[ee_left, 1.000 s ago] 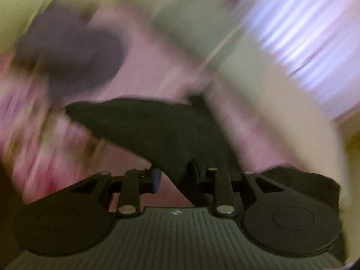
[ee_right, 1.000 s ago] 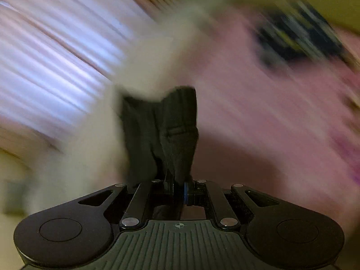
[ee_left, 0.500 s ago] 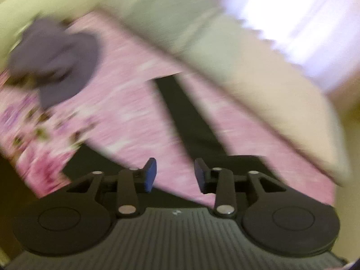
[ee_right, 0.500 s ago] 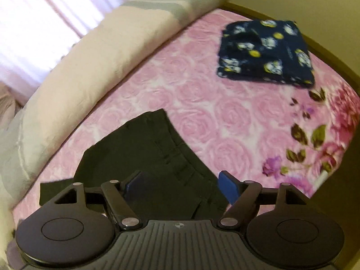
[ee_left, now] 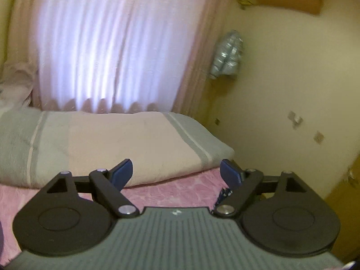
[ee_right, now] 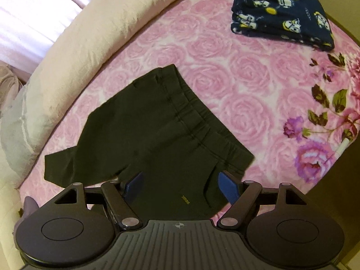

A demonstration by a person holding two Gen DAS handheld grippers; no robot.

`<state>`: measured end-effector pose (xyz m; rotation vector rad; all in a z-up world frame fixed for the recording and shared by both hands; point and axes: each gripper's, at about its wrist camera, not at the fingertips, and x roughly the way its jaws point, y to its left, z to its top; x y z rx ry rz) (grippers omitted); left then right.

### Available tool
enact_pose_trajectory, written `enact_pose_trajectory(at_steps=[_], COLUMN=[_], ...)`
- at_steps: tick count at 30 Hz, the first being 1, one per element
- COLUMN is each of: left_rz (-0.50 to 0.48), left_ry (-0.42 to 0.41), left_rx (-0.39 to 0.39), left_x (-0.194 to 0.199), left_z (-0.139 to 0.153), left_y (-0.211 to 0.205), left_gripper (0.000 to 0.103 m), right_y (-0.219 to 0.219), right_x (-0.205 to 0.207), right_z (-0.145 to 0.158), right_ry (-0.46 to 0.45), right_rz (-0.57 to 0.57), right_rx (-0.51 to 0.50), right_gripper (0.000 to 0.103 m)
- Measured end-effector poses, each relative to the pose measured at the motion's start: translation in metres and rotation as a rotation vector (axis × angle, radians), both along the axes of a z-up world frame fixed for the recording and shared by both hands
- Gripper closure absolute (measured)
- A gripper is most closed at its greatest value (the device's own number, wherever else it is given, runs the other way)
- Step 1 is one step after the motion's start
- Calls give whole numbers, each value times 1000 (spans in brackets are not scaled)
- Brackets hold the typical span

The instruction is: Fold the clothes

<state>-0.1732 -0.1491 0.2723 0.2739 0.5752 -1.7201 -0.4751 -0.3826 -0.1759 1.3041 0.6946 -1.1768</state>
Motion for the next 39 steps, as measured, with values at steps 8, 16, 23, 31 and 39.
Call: enact_pose_trajectory(at_steps=[8, 16, 23, 31, 39], left_rz=[-45, 31, 129, 430, 972], left_ry=[-100, -59, -9, 136, 159], left_rx=[-40, -4, 52, 283, 518], left_x=[-33, -4, 36, 158, 295], left_z=[10, -1, -22, -155, -374], left_y=[10, 9, 3, 2, 95], left_gripper=[19, 17, 12, 12, 13], right_y=[1, 1, 3, 13, 41], right_x=[-4, 3, 10, -7, -44], right_z=[1, 0, -9, -33, -71], right_ry=[-25, -26, -32, -43, -33], right_rz=[-62, -59, -48, -100, -240], right_rx=[11, 22, 31, 61, 66], right_gripper=[27, 27, 27, 27, 27])
